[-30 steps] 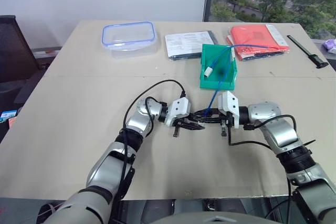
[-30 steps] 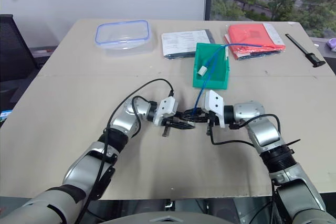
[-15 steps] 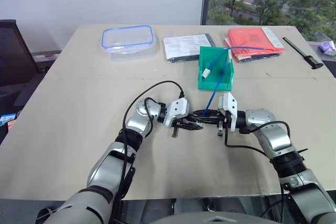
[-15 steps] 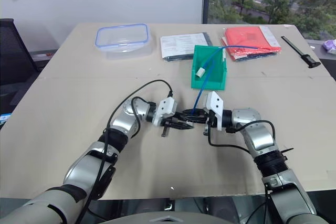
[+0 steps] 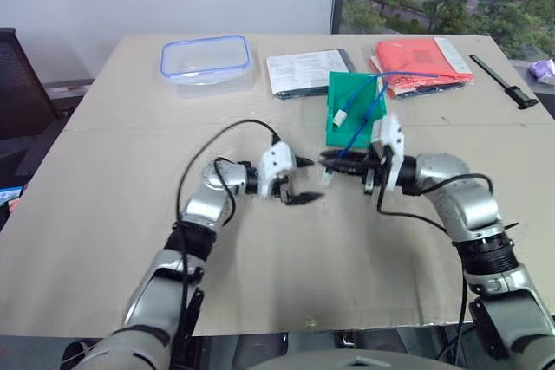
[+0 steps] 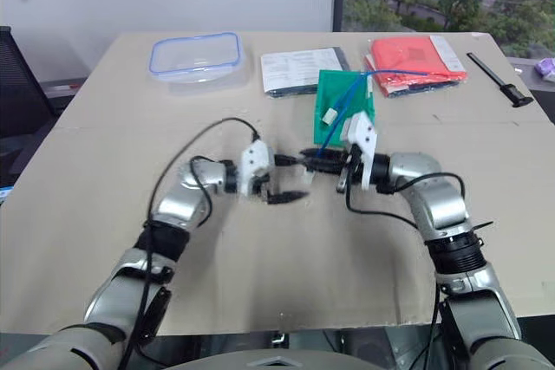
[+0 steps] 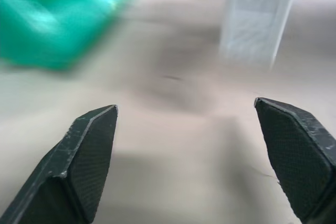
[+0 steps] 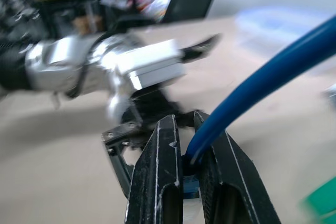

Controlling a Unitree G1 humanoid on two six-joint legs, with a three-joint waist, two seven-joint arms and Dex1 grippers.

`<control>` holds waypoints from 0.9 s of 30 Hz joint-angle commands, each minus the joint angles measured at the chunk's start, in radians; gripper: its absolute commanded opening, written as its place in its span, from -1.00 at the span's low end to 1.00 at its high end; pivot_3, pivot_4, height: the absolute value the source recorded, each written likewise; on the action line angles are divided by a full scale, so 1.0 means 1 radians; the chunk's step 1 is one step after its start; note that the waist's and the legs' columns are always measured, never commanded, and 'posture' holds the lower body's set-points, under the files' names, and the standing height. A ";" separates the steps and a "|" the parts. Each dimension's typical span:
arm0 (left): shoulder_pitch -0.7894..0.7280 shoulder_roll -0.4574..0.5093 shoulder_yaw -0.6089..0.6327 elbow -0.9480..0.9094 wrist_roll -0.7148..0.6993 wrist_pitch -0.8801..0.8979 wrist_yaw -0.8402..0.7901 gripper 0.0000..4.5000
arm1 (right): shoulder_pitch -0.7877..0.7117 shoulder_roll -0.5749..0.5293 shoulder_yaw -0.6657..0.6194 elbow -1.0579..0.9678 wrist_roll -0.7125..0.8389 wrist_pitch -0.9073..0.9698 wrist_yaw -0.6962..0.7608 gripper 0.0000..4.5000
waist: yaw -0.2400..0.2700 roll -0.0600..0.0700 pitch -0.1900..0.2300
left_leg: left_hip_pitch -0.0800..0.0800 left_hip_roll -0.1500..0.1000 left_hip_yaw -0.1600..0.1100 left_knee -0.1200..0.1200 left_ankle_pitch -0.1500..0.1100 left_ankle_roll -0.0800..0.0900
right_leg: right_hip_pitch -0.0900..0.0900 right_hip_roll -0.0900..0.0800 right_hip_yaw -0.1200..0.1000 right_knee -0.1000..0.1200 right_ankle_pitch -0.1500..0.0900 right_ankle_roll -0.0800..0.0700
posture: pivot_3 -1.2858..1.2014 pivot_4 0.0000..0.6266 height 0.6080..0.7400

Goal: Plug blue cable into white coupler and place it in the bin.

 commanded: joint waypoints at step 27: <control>0.030 0.049 0.128 -0.647 -0.213 0.698 0.460 1.00 | -0.461 -0.121 -0.107 0.940 -0.302 -0.187 -0.194 0.98 | 0.000 0.000 0.003 | 0.002 -0.006 0.001 -0.015 0.005 -0.008 | -0.002 -0.005 0.005 -0.005 0.000 0.001 | 0.03 -0.52 0.96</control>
